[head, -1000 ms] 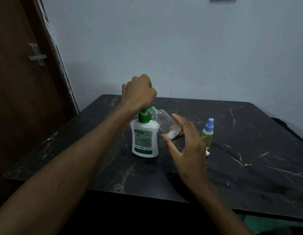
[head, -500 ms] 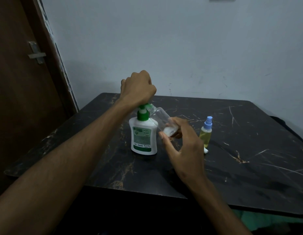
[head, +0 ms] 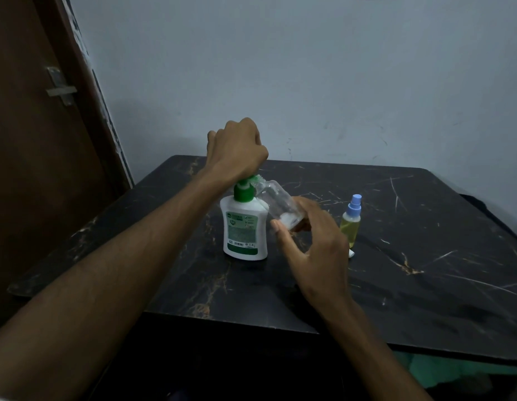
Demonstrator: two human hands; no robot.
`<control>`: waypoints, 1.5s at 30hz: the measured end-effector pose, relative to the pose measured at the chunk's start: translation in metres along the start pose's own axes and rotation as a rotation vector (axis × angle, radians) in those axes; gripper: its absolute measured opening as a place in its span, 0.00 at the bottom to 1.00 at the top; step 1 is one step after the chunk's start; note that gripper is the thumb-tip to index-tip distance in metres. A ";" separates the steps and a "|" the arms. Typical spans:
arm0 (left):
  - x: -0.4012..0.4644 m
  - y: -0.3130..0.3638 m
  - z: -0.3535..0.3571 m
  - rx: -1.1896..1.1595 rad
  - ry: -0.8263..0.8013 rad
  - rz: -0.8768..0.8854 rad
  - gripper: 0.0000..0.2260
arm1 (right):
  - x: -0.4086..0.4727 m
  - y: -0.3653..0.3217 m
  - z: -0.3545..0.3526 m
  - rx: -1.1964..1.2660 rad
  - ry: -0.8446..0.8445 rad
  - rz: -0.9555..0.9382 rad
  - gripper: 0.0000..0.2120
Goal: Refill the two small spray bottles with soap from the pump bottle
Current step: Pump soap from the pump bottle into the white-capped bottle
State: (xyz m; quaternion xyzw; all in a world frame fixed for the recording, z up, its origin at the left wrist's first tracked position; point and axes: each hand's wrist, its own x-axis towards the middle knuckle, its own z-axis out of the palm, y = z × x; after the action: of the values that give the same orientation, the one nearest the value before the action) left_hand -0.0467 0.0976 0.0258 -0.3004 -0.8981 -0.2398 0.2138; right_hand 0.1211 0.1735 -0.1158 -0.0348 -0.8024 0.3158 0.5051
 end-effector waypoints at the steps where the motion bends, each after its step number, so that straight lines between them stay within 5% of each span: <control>1: -0.001 0.000 0.000 -0.002 -0.003 0.000 0.06 | 0.000 0.000 0.000 0.000 0.001 0.002 0.21; 45: 0.000 0.000 -0.003 -0.019 0.024 -0.005 0.06 | 0.000 0.002 0.000 -0.010 0.004 -0.047 0.18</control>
State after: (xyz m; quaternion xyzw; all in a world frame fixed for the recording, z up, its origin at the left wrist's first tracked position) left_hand -0.0463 0.0957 0.0279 -0.2975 -0.8939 -0.2522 0.2210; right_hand 0.1206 0.1748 -0.1169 -0.0191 -0.8036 0.2998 0.5137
